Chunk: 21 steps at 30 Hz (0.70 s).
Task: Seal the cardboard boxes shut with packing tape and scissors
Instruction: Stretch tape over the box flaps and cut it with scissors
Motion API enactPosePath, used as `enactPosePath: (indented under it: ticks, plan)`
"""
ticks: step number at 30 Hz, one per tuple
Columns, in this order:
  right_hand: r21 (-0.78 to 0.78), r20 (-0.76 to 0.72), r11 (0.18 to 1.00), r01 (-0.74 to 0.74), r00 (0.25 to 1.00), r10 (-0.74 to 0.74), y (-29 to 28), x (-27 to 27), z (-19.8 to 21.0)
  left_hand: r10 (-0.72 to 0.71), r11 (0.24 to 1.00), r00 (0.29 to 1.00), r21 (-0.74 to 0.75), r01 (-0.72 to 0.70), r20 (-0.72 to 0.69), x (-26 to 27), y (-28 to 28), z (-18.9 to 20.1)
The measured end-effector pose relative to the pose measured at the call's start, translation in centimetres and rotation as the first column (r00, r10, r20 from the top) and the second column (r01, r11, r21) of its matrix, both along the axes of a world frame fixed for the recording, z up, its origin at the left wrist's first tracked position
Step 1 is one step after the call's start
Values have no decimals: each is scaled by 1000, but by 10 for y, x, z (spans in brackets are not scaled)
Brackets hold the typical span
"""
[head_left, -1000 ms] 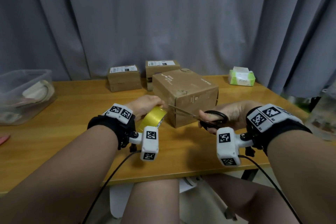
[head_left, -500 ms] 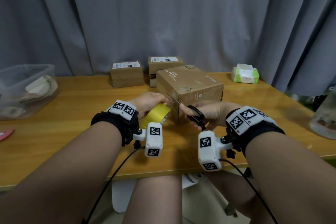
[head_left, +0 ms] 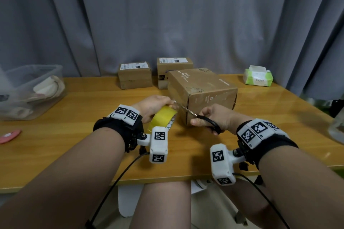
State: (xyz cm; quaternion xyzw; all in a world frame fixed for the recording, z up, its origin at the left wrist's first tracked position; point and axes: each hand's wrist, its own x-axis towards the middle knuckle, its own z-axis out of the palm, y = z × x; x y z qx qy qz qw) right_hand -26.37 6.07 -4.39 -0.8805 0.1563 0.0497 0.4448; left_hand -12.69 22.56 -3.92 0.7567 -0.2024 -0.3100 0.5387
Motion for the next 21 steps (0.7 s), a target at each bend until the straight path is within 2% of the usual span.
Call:
enactPosePath:
  ticks: [3, 6, 8, 11, 15, 17, 18, 19, 20, 21]
  plan:
    - [-194, -152, 981, -8, 988, -22, 3, 4, -6, 51, 999, 999, 3, -51, 7, 5, 7, 1]
    - [-478, -327, 870, -117, 943, -53, 12, 16, -9, 79, 997, 996, -6, -79, 30, 7, 14, 2]
    - [-581, -373, 801, -146, 922, -103, 21, 23, -9, 86, 996, 994, -21, -85, 61, 7, 17, 3]
    - [-646, -398, 748, -155, 904, -157, 34, 27, -6, 107, 992, 981, -76, -96, 160, 8, 19, 2]
    - [-716, -486, 588, -376, 873, -33, 44, 29, 1, 84, 996, 931, -38, -75, 354, 4, 20, 0]
    - [-708, -517, 561, -429, 856, 2, 43, 33, 4, 79, 997, 907, -21, -78, 414, 3, 21, -4]
    - [-715, -476, 576, -396, 879, 14, 41, 35, 7, 86, 996, 898, -22, -85, 431, 5, 21, -6]
    - [-733, -374, 603, -315, 927, 30, 39, 36, 12, 100, 995, 892, -25, -99, 442, 6, 21, -8]
    - [-750, -188, 640, -169, 981, 39, 39, 35, 19, 117, 993, 886, -31, -115, 448, 8, 22, -9]
    - [-749, 55, 662, 15, 998, 40, 41, 34, 28, 134, 991, 885, -38, -131, 447, 10, 23, -11]
